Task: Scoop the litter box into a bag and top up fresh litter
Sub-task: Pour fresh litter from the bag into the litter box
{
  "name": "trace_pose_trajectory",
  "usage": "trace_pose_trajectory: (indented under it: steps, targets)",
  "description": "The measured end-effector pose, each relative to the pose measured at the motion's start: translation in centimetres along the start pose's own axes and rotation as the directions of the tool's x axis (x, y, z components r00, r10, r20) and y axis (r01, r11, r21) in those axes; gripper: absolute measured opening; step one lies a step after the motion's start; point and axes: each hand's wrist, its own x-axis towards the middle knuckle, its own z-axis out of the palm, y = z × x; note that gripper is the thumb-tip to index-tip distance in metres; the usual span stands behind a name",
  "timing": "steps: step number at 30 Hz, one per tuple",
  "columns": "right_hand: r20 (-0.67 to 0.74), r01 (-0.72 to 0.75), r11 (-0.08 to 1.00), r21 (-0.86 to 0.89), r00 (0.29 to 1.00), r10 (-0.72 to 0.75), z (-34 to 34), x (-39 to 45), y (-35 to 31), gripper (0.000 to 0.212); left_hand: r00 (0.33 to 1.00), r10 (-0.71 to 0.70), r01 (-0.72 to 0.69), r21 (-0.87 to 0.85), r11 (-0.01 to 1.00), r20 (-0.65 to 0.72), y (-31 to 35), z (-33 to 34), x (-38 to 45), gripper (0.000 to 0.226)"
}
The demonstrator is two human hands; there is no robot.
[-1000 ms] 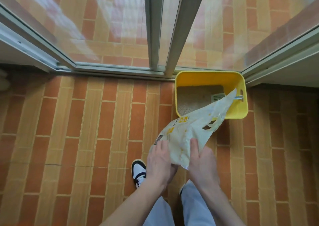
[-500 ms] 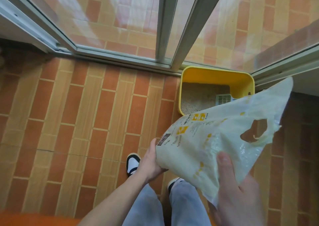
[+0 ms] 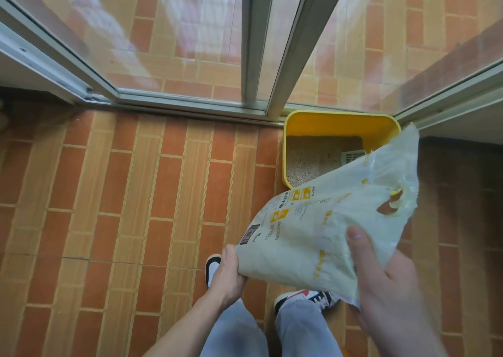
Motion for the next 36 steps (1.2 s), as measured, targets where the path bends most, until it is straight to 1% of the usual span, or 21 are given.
trace_pose_trajectory:
  steps: [3,6,9,12,14,17,18,20,23,26,29,31,34,36]
  targets:
    - [0.048,0.035,0.999,0.018,0.998,-0.036,0.3,1.0,0.4,0.029,0.999,-0.037,0.037,0.045,0.998,-0.014,-0.8,-0.9,-0.5,0.030]
    - [0.119,0.047,0.999,-0.016,0.992,-0.044,0.6,1.8,0.5,0.035,0.996,-0.084,0.085,0.100,0.991,-0.008,-1.7,-1.8,-0.5,0.035]
    - [0.133,0.053,0.998,-0.021,0.990,-0.050,0.5,3.2,0.7,0.036,0.996,-0.086,0.087,0.110,0.990,-0.020,-2.5,-2.5,-0.4,0.035]
    - [0.163,0.034,0.999,-0.007,0.986,-0.033,0.1,4.9,0.7,0.035,0.995,-0.096,0.096,0.083,0.992,-0.013,-2.8,-3.6,-0.3,0.034]
    - [0.193,0.027,0.999,-0.021,0.981,-0.023,-0.1,5.9,0.7,0.041,0.993,-0.120,0.119,0.099,0.988,0.006,-2.7,-4.4,-0.4,0.032]
    - [0.223,0.068,0.992,-0.103,0.974,-0.043,-0.1,7.4,0.5,0.052,0.988,-0.150,0.143,0.141,0.980,0.039,-2.4,-5.5,-0.3,0.034]
    - [0.231,0.071,0.992,-0.103,0.972,-0.046,-0.1,7.8,0.4,0.054,0.987,-0.154,0.145,0.160,0.976,0.050,-2.2,-5.8,-0.3,0.036]
    - [0.239,0.052,0.996,-0.071,0.971,-0.034,-0.1,8.6,0.0,0.050,0.988,-0.140,0.124,0.198,0.972,0.069,-1.7,-6.2,-0.2,0.039]
    - [0.263,0.046,0.998,-0.053,0.964,-0.031,-0.2,9.4,-0.5,0.052,0.991,-0.116,0.096,0.242,0.965,0.072,-0.9,-6.6,-0.3,0.036]
    - [0.263,0.014,0.999,-0.034,0.965,-0.004,-0.2,10.4,-0.9,0.053,0.992,-0.120,0.106,0.251,0.962,0.041,-0.4,-7.2,-0.4,0.036]
    - [0.274,-0.003,0.999,-0.037,0.962,0.013,-0.4,11.7,-1.2,0.046,0.992,-0.122,0.120,0.254,0.960,-0.006,0.5,-7.9,-0.5,0.035]
    - [0.293,-0.012,0.999,-0.047,0.956,0.025,-0.6,12.5,-1.4,0.042,0.987,-0.147,0.157,0.243,0.957,-0.059,1.2,-8.6,-0.8,0.035]
    - [0.327,-0.005,0.998,-0.067,0.945,0.027,-1.0,13.3,-2.0,0.038,0.975,-0.172,0.201,0.232,0.952,-0.138,1.9,-9.9,-1.0,0.038]
    - [0.343,0.016,0.996,-0.082,0.939,0.013,-1.0,13.8,-2.3,0.038,0.973,-0.166,0.205,0.271,0.940,-0.161,2.3,-10.9,-0.6,0.043]
